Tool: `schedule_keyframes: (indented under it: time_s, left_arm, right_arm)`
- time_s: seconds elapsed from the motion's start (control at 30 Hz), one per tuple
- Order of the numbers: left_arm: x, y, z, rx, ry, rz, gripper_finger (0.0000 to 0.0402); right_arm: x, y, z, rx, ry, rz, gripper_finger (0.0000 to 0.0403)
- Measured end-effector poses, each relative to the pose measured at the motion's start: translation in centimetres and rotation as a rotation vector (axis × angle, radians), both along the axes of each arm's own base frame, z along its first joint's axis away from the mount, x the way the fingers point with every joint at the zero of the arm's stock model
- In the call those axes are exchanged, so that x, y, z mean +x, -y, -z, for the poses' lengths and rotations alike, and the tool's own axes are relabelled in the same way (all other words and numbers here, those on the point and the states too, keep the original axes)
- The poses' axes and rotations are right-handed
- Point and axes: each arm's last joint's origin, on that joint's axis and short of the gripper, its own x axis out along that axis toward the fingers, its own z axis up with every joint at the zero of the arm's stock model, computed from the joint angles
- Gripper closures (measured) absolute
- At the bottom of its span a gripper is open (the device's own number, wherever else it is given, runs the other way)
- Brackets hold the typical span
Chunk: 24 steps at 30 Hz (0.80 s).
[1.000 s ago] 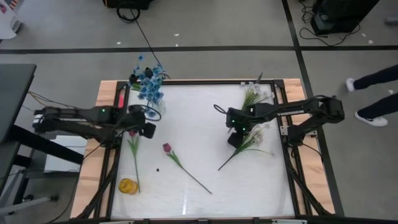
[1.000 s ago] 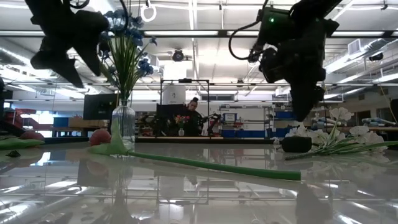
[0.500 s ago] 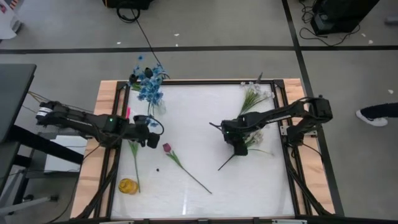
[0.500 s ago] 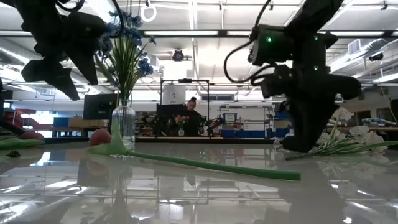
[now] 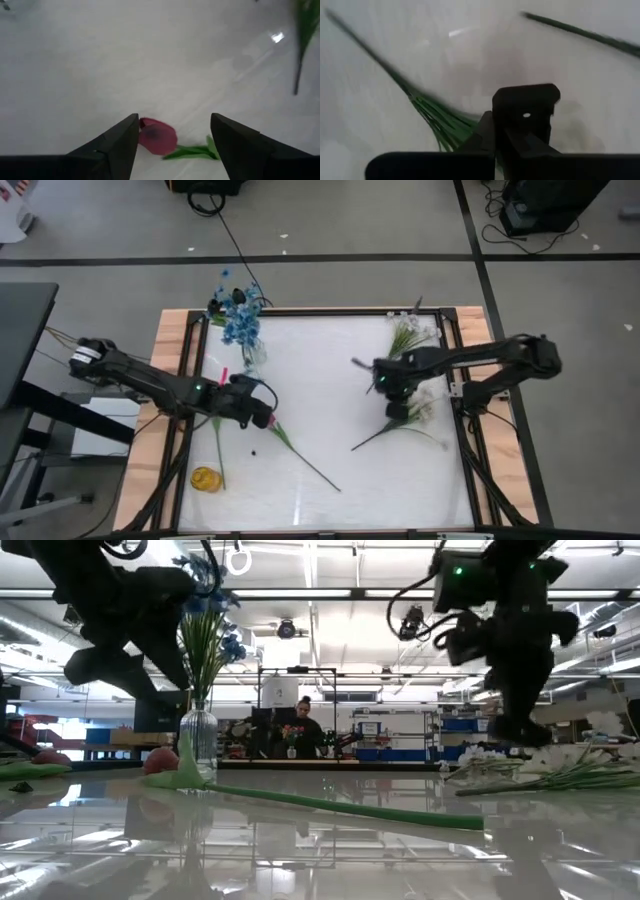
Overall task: Sort flowers into vase by color
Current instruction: Put the left red tulip into the yellow vase
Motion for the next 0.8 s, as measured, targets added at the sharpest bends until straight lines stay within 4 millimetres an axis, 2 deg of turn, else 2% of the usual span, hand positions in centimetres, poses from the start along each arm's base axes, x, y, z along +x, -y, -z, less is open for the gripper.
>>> schedule_keyframes:
  time_s: [0.23,0.47,0.63,0.8]
  left_arm:
    - [1.0,1.8,0.8,0.02,0.021,0.087,0.0172]
    - [0.8,3.3,0.7,0.084,0.073,0.106,0.0173]
    - [0.6,3.6,0.8,0.108,0.06,0.125,0.0173]
    - [0.4,3.8,0.9,0.118,0.046,0.145,0.0173]
  right_arm:
    - [-4.9,3.4,-3.9,-0.121,0.03,0.487,0.0393]
    - [-9.9,7.2,-4.8,-0.286,-0.127,1.009,0.039]
    - [-12.1,9.5,-4.7,-0.339,-0.208,1.201,0.0387]
    - [-14.3,10.8,-4.8,-0.434,-0.305,1.328,0.0382]
